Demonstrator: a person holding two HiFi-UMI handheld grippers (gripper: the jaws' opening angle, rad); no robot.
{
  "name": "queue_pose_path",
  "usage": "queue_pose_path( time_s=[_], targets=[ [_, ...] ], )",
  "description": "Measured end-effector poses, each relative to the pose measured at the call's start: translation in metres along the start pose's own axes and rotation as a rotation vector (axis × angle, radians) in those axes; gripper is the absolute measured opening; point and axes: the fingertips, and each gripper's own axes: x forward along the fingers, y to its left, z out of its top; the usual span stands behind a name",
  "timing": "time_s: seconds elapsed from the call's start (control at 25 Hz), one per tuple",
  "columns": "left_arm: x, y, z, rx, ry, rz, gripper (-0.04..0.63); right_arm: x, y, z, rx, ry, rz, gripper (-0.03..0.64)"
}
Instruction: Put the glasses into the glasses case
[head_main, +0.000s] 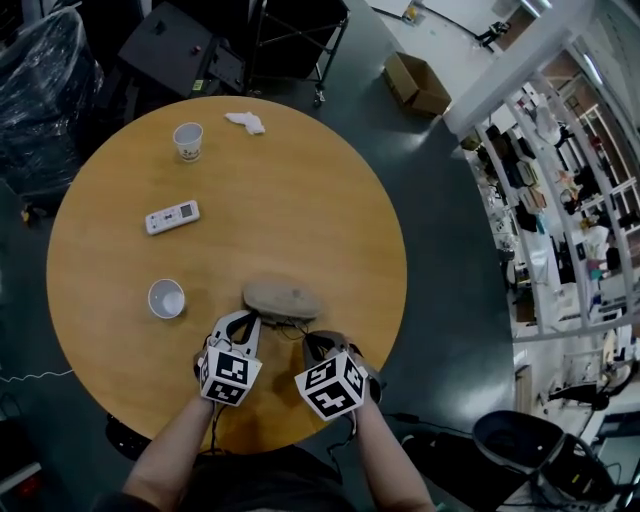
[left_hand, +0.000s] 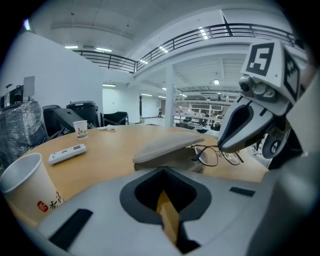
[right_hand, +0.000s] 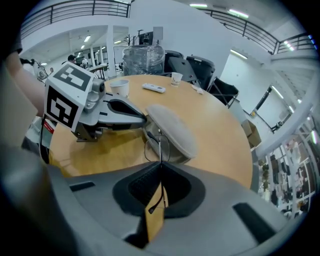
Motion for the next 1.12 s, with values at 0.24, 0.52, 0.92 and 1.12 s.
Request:
queue_pose_path(
  time_s=[0.24, 0.52, 0.92, 1.12],
  targets=[
    [0.000, -0.001, 0.001, 0.020, 0.011, 0.002, 0.006, 0.001, -0.008, 0.008, -0.011, -0.004, -0.064, -0.005],
    [0.001, 0.000, 0.003, 0.017, 0.003, 0.001, 0.006, 0.007, -0.016, 0.033, -0.128, -0.054, -0.189, -0.005],
    [0.004, -0.002, 0.004, 0.002, -0.009, -0.009, 0.006, 0.024, -0.011, 0.066, -0.316, -0.169, -0.318, -0.003],
    [0.002, -0.001, 0.004, -0.003, -0.009, -0.018, 0.005, 0.032, -0.005, 0.075, -0.436, -0.164, -0.324, -0.005]
  ],
)
